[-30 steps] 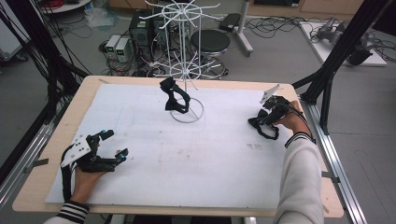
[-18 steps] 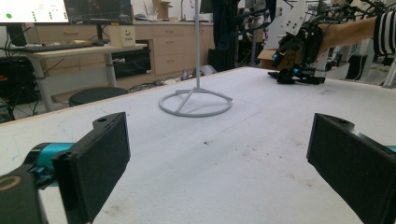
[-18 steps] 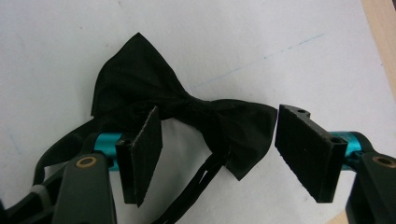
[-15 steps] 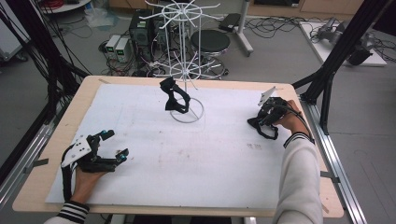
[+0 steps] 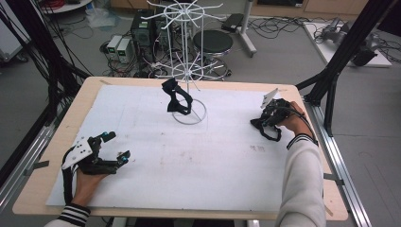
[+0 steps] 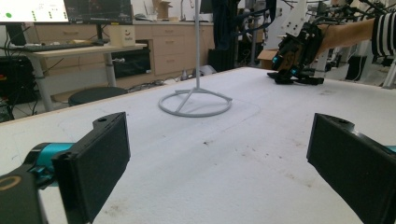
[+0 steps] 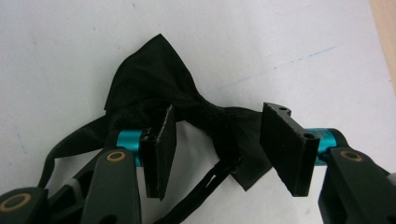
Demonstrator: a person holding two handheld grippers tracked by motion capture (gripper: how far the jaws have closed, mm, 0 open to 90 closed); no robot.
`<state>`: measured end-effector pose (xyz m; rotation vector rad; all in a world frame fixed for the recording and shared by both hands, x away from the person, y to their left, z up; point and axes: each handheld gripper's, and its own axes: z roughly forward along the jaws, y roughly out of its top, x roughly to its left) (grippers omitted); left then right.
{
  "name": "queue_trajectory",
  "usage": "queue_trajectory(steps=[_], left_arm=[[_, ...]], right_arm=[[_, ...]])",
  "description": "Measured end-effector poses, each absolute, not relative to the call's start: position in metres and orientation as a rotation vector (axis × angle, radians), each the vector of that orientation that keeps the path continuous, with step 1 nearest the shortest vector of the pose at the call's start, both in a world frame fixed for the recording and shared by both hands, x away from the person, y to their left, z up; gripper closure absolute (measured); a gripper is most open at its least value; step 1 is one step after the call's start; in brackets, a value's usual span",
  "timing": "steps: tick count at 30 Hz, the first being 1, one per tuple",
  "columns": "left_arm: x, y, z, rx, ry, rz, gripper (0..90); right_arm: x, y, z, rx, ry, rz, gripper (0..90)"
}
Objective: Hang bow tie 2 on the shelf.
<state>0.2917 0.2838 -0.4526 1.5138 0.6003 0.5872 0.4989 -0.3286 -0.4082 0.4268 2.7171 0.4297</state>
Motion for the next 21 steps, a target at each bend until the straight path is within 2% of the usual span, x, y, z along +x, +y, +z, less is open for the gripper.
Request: queue_trajectory(steps=[6, 9, 15, 17, 18, 21], left_arm=[[0.2918, 0.2838, -0.4527, 1.512, 0.600, 0.587, 6.5], [0.2917, 0.2838, -0.4526, 1.514, 0.599, 0.585, 6.5], [0.2918, 0.2838, -0.4527, 1.512, 0.600, 0.585, 6.4], [0.2917, 0.2838, -0.4527, 1.512, 0.600, 0.585, 6.4], [0.2916, 0.2838, -0.4527, 1.514, 0.599, 0.586, 6.5], [0.2916, 0.2838, -0.4527, 1.514, 0.599, 0.585, 6.4]], right_arm=[[0.5028, -0.3266, -0.4093, 0.422, 2.742, 0.398, 45.1], [0.5043, -0.3245, -0.4111, 0.433, 2.756, 0.403, 47.9], [0.5062, -0.3264, -0.4132, 0.496, 2.800, 0.450, 65.1], [0.5062, -0.3265, -0.4135, 0.522, 2.804, 0.451, 66.8], [0.5068, -0.3275, -0.4129, 0.558, 2.808, 0.452, 74.4], [0.5065, -0.3263, -0.4118, 0.563, 2.806, 0.429, 77.0]])
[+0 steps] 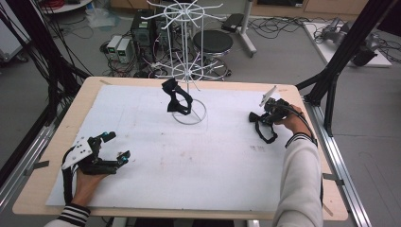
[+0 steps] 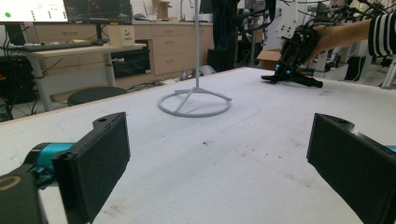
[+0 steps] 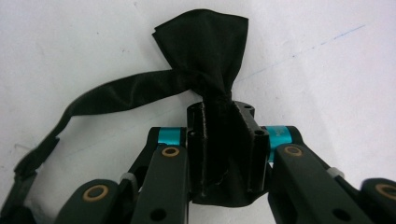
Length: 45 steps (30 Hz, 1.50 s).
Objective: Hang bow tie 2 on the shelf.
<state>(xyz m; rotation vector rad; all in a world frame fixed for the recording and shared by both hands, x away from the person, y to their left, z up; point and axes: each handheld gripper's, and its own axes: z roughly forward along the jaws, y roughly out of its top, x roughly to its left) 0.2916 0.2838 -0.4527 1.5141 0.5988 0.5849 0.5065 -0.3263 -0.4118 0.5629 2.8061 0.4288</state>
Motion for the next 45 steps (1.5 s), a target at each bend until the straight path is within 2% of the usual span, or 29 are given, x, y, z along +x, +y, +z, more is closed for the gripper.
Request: queue_trajectory(steps=[13, 26, 45], left_arm=[[0.292, 0.284, -0.453, 1.508, 0.603, 0.582, 6.4], [0.291, 0.284, -0.453, 1.511, 0.601, 0.585, 6.5], [0.291, 0.284, -0.453, 1.510, 0.603, 0.587, 6.5]], right_arm=[[0.505, -0.321, -0.407, 0.608, 2.795, 0.510, 77.3], [0.497, -0.329, -0.369, 0.800, 2.592, 0.998, 77.2], [0.486, -0.329, -0.346, 0.856, 2.450, 1.273, 77.2]])
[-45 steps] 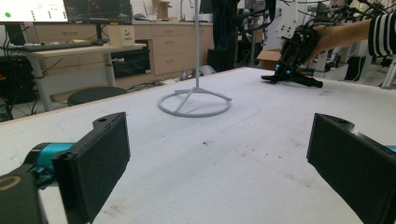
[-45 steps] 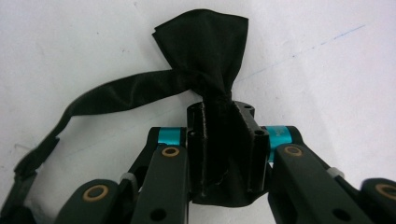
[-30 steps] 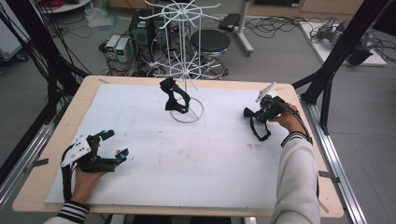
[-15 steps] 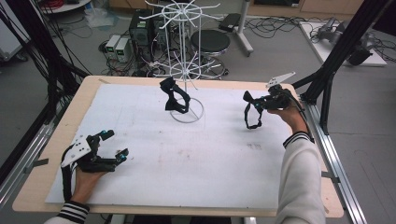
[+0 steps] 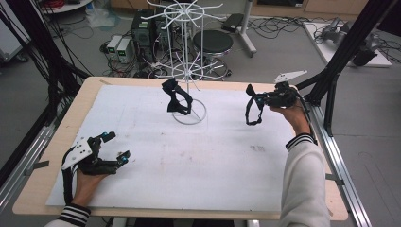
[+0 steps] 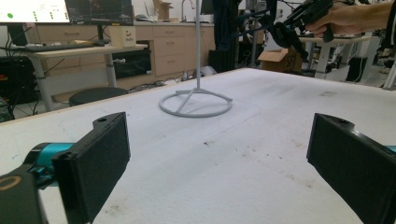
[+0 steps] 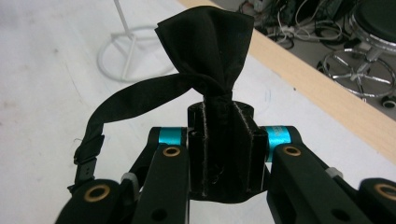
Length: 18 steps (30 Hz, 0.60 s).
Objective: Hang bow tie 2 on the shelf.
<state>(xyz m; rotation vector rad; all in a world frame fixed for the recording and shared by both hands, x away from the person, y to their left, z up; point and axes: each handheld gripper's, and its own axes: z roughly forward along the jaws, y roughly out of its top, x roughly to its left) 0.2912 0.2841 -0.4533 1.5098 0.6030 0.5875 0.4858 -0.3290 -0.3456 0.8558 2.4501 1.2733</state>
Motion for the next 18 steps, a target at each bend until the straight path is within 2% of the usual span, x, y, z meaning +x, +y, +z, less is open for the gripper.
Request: queue_trajectory(steps=[18], left_arm=[[0.291, 0.284, -0.453, 1.505, 0.605, 0.591, 6.5]], right_arm=[[0.471, -0.304, -0.325, 0.834, 2.348, 1.498, 77.0]])
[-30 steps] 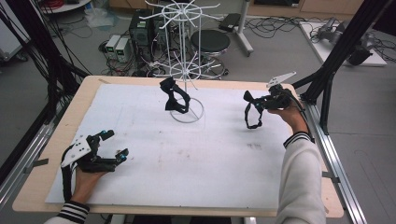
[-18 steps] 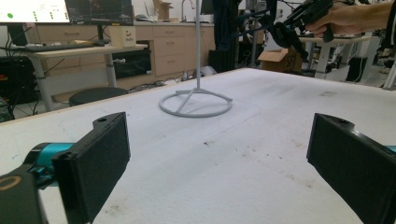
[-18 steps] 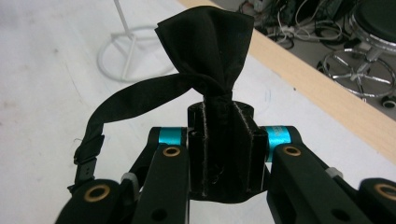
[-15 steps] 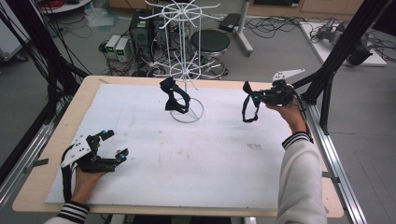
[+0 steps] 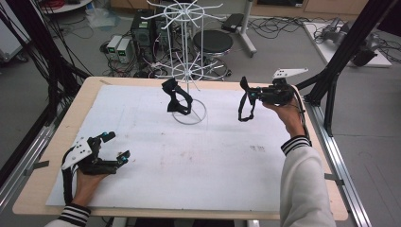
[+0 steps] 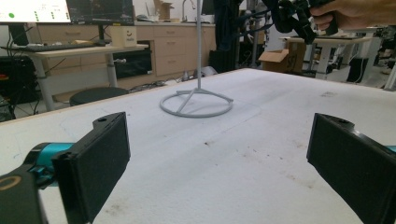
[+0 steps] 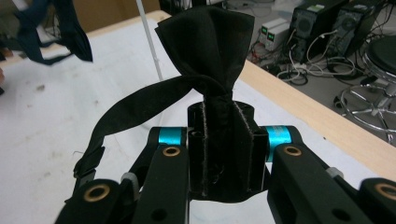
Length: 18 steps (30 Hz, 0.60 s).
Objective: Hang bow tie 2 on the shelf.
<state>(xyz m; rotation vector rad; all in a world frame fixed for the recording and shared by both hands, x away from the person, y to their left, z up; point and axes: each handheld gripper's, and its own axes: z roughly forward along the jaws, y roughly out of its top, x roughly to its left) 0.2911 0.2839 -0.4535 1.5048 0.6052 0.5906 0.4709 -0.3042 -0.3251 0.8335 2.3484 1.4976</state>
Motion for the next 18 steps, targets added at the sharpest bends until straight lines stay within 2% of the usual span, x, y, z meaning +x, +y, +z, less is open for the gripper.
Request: queue_trajectory(steps=[18], left_arm=[[0.291, 0.284, -0.454, 1.501, 0.604, 0.590, 6.5]], right_arm=[[0.465, -0.271, -0.301, 0.826, 2.227, 1.604, 77.0]])
